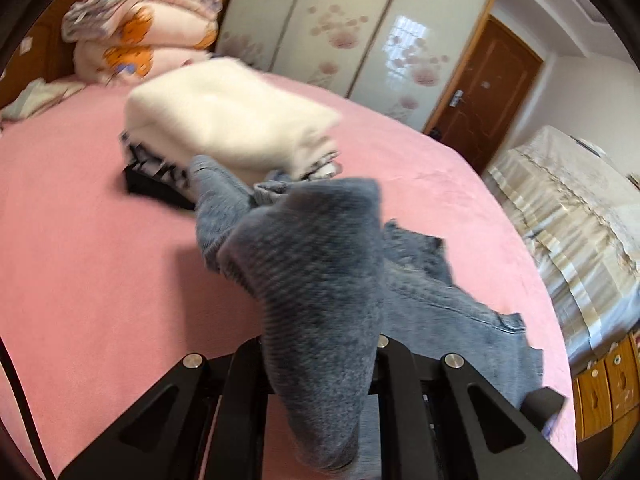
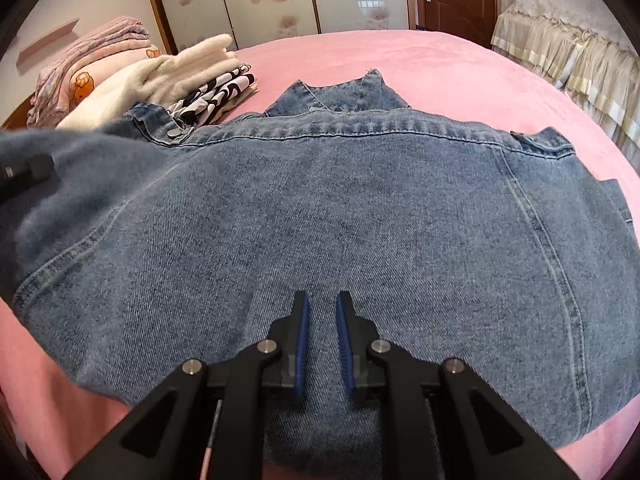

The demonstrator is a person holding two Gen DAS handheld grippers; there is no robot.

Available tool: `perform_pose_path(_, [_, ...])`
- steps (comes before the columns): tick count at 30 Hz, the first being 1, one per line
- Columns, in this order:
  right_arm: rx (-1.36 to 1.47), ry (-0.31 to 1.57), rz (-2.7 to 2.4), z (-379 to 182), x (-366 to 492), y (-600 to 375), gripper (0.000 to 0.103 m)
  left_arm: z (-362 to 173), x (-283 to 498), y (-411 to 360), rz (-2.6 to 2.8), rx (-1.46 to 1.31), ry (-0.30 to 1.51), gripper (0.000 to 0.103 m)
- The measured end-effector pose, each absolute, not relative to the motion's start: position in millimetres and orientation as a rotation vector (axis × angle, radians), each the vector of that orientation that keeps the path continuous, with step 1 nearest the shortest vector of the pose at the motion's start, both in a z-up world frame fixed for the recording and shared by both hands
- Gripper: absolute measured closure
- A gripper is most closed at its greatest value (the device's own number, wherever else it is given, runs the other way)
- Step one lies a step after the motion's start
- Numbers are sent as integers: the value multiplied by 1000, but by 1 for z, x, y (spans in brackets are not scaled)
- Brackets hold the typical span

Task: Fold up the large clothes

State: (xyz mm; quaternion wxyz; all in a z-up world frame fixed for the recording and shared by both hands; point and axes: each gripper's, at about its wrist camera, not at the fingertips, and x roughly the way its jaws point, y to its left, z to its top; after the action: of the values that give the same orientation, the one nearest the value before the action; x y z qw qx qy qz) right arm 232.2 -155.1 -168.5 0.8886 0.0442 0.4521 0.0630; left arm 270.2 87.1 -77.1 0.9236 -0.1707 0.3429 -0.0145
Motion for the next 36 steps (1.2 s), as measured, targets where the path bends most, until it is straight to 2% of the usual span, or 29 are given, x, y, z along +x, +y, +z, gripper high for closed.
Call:
perform_pose_path(6, [221, 997, 231, -156, 231, -181, 89, -42, 268, 23, -126, -257, 651, 93])
perform_pose_path(12, [320, 896, 97, -128, 183, -258, 89, -32, 268, -64, -260, -146, 643, 93])
perform_pose_path(16, [397, 849, -42, -121, 144, -321, 89, -56, 274, -128, -344, -77, 700, 93])
perform_pose_path(20, [418, 854, -158, -127, 116, -369, 89, -119, 280, -192, -430, 22, 851, 93])
perform_pose_path(23, [443, 888, -185, -140, 109, -384, 89, -164, 281, -214, -425, 92, 945, 92])
perform_pose_path(25, [457, 897, -185, -144, 106, -388, 89, -174, 275, -220, -420, 143, 913, 91])
perform_pose_path(28, [450, 898, -177, -145, 105, -385, 89, -166, 270, -218, -483, 146, 900, 73])
perform_pose_path(30, [441, 891, -176, -140, 107, -384, 89, -158, 267, -212, -550, 103, 951, 47])
perform_pose_path(32, [433, 877, -166, -134, 108, -382, 89, -149, 263, -201, -588, 61, 983, 33])
perform_pose_path(36, [423, 846, -133, -115, 110, -380, 87, -127, 251, -177, -619, 3, 993, 27])
